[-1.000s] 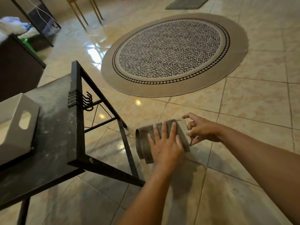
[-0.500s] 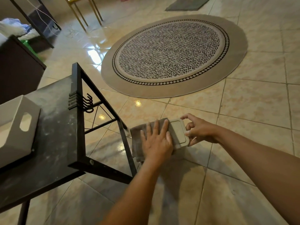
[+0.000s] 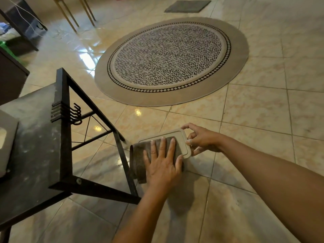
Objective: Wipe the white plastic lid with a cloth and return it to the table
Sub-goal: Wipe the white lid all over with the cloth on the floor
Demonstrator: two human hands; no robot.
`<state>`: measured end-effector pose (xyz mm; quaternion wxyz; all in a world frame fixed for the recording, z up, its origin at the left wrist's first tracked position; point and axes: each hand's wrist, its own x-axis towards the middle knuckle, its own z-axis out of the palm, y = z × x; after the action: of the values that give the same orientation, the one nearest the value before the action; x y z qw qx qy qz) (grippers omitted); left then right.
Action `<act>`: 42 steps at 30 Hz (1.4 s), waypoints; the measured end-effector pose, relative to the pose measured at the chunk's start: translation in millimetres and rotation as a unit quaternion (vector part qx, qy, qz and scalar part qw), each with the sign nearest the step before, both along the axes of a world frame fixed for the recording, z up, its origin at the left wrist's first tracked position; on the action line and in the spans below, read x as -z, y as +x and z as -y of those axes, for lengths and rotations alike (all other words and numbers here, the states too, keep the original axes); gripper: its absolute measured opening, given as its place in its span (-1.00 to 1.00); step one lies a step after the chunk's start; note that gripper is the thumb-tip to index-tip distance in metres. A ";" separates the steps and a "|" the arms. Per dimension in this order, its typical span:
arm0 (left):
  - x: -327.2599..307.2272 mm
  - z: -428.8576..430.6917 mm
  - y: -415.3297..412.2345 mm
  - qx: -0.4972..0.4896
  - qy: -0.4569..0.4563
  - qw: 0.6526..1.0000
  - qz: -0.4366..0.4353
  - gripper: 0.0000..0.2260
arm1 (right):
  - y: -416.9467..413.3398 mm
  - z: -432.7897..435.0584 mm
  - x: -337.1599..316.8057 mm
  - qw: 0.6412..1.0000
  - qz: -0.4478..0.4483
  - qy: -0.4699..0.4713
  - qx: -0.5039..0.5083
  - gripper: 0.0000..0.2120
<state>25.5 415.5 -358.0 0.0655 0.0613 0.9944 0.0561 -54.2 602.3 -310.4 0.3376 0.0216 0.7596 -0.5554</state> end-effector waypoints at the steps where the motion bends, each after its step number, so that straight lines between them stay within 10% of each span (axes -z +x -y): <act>1: 0.0 0.6 0.1 0.001 0.003 1.000 0.001 -0.43 | -1.1 -0.2 0.7 1.000 -0.003 -0.001 0.002 -0.47; 27: -7.9 11.0 -16.8 -0.092 0.044 0.993 0.052 -0.46 | -6.1 -3.3 -1.6 0.999 0.021 -0.011 -0.044 -0.25; 35: -8.9 -15.7 -38.3 0.137 0.023 0.990 0.039 -0.49 | -4.8 -1.4 -1.3 0.998 0.031 0.001 -0.058 -0.21; 42: -3.7 1.7 -36.9 0.063 0.035 0.997 0.009 -0.48 | -6.5 1.1 -0.3 0.998 0.030 -0.002 -0.054 -0.23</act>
<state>-11.4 413.8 -354.3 0.0755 0.1253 0.9854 0.0872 -60.7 601.1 -310.1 0.3902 -0.0036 0.7477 -0.5372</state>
